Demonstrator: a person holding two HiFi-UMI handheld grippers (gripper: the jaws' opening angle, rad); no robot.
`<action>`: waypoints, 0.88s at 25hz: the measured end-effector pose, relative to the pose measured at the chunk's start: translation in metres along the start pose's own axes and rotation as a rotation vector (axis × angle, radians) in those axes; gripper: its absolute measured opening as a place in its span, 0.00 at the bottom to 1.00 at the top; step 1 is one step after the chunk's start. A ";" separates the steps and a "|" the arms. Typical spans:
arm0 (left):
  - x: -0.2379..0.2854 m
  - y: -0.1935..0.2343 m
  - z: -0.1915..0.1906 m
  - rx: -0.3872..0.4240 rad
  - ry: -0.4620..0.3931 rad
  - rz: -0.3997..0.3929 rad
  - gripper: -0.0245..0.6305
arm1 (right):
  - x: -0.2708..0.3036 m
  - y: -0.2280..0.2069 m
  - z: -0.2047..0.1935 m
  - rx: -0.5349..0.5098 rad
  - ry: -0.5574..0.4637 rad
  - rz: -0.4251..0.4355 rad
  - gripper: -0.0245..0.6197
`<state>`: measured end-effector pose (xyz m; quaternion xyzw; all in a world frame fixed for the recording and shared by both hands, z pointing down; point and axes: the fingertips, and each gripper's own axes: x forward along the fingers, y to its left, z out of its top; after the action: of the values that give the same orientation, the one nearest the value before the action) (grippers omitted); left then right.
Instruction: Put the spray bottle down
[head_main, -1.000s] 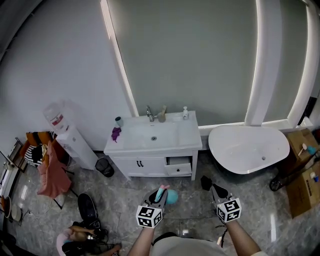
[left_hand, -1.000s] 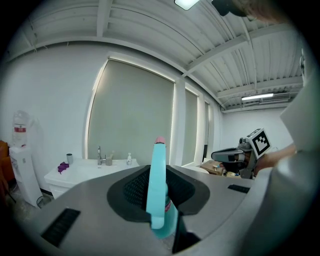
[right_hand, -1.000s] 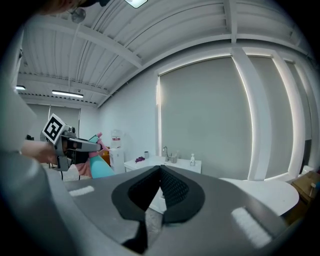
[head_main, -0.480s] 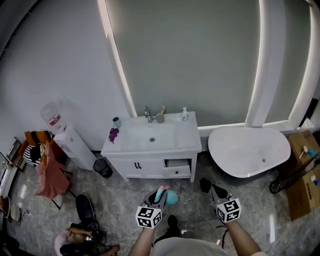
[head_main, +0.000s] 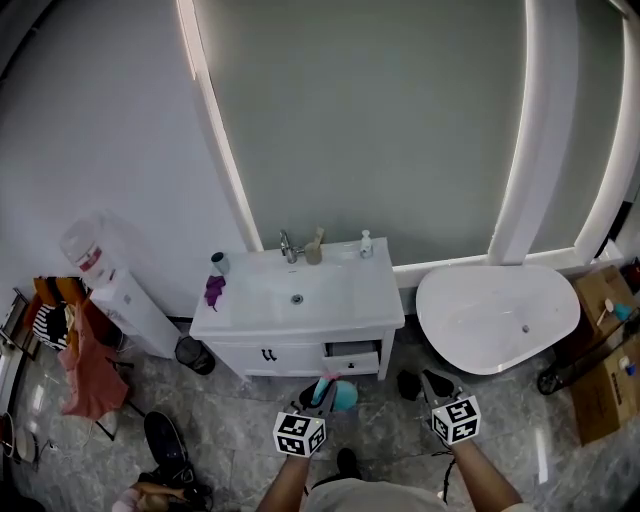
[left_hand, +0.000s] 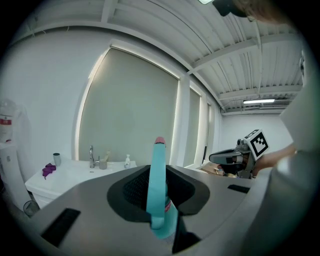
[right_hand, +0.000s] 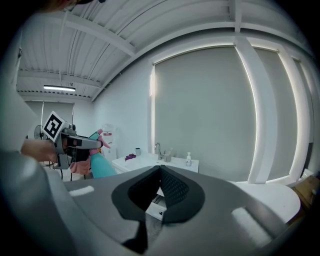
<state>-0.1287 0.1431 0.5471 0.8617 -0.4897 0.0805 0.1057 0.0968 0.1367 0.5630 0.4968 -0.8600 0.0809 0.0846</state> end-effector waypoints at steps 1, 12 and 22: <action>0.007 0.009 0.004 0.003 0.004 -0.006 0.15 | 0.011 -0.002 0.002 0.004 0.002 -0.006 0.05; 0.078 0.113 0.037 0.035 0.015 -0.069 0.15 | 0.135 0.000 0.024 0.024 0.016 -0.031 0.05; 0.112 0.162 0.035 -0.010 0.024 -0.085 0.15 | 0.186 -0.009 0.028 0.053 0.042 -0.054 0.05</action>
<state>-0.2105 -0.0394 0.5575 0.8802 -0.4516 0.0840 0.1192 0.0113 -0.0302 0.5785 0.5200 -0.8418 0.1119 0.0915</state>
